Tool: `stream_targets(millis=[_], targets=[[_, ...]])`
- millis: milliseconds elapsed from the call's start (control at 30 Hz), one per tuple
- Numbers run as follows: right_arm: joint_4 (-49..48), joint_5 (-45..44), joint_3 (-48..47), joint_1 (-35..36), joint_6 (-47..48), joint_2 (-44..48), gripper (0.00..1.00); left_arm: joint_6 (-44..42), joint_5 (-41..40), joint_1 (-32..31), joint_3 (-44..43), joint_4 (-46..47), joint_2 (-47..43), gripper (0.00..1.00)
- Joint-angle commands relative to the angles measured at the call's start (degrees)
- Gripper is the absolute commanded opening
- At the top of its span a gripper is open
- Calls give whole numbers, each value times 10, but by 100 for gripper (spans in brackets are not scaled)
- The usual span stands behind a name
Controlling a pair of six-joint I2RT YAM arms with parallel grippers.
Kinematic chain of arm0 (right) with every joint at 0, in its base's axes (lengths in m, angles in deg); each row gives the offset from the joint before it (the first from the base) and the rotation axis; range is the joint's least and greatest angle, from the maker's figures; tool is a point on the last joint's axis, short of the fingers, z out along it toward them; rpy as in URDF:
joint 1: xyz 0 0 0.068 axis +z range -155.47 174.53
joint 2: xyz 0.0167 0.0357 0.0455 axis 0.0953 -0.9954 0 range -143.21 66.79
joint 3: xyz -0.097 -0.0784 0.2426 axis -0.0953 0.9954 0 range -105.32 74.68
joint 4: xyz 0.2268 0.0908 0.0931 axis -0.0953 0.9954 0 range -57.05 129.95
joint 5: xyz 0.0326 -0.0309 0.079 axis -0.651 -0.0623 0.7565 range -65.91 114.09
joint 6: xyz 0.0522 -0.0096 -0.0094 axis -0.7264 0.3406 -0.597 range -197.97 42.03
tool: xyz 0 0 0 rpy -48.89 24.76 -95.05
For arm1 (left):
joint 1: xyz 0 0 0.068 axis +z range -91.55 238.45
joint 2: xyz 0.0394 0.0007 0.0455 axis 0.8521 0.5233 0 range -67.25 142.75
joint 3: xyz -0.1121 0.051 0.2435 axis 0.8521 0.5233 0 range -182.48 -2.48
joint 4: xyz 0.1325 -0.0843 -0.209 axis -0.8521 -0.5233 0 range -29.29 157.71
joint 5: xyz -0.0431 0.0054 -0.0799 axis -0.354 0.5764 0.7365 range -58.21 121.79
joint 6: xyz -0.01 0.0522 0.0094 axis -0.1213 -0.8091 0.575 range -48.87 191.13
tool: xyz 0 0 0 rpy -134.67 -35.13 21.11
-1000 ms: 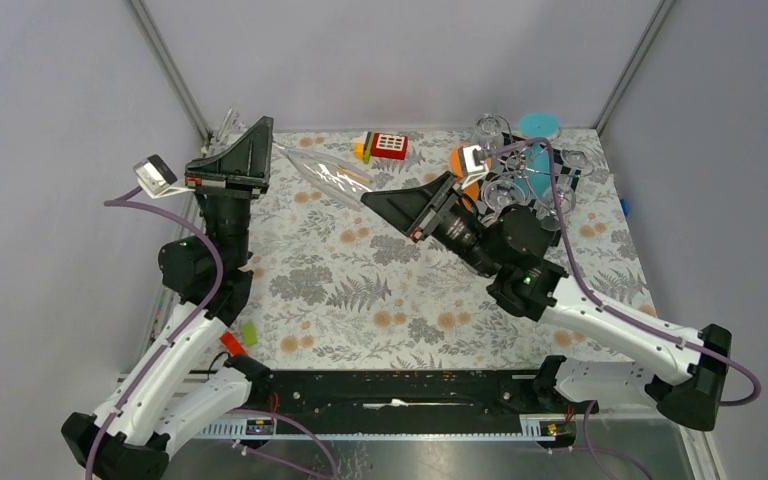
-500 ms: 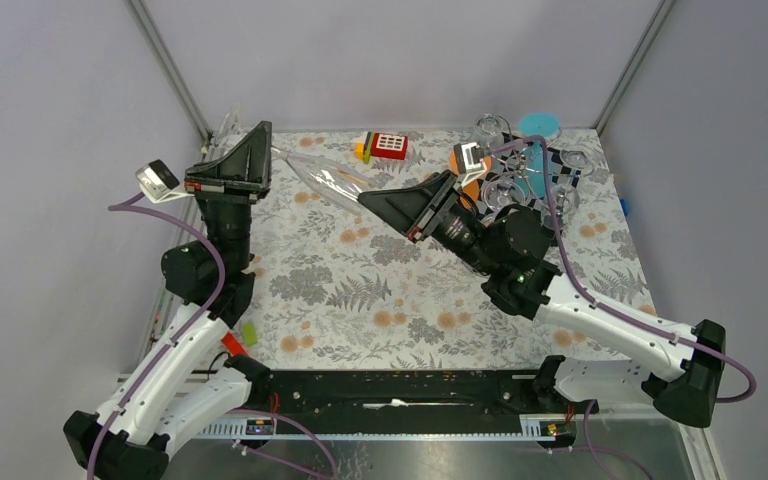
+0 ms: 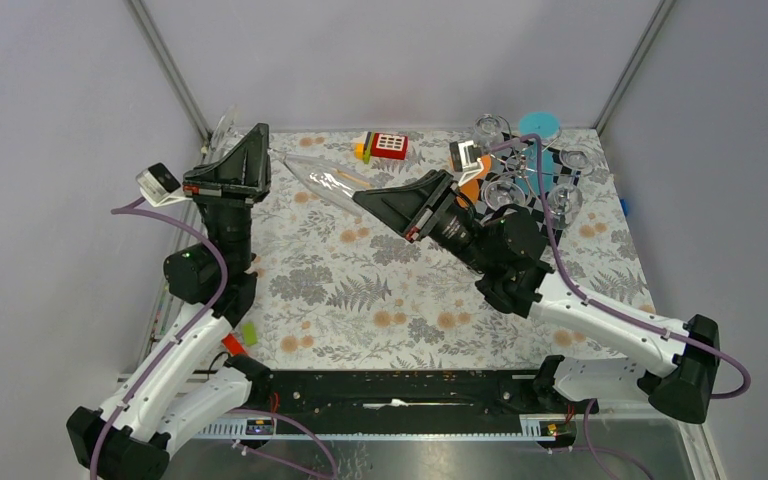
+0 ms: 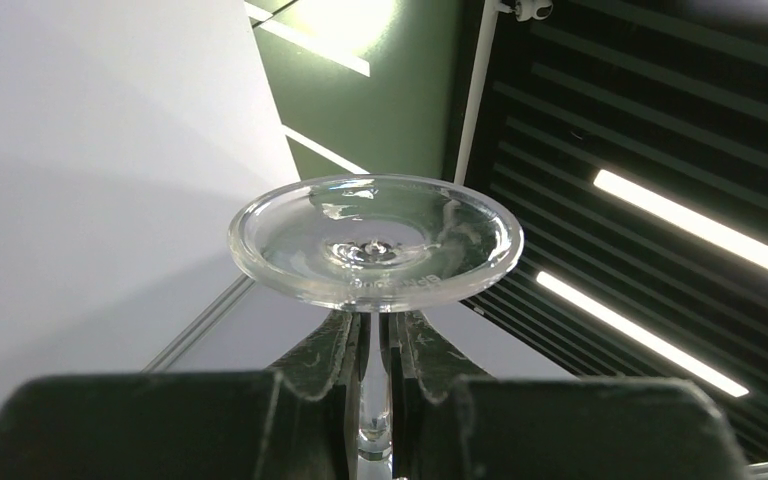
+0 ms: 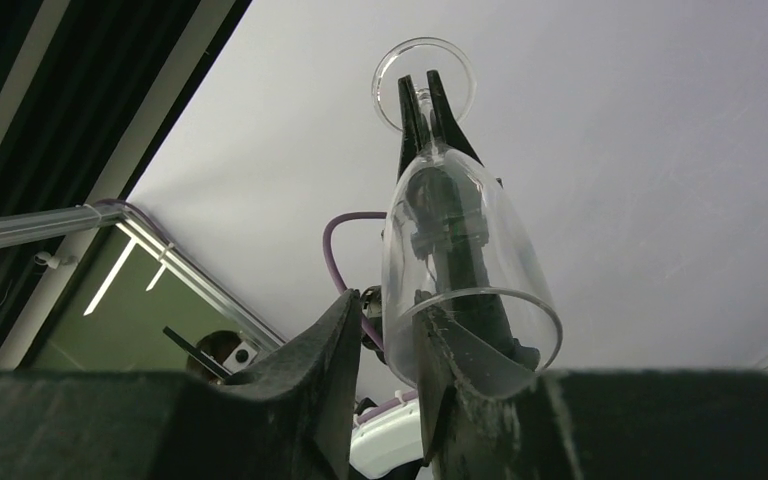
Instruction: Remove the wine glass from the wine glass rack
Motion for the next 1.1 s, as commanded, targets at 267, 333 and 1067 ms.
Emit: stream_targets(millis=[267,333,1067], targets=[[-10,2,-39,4,-1,-5,3,20,38,1,11,78,-19,0],[-3,-1,-40,5,0,-3,0,17,37,1,15,78,-22,8],[201,-69,-131,4,183,1,0,-184,52,1,-72,-508,-178,99]])
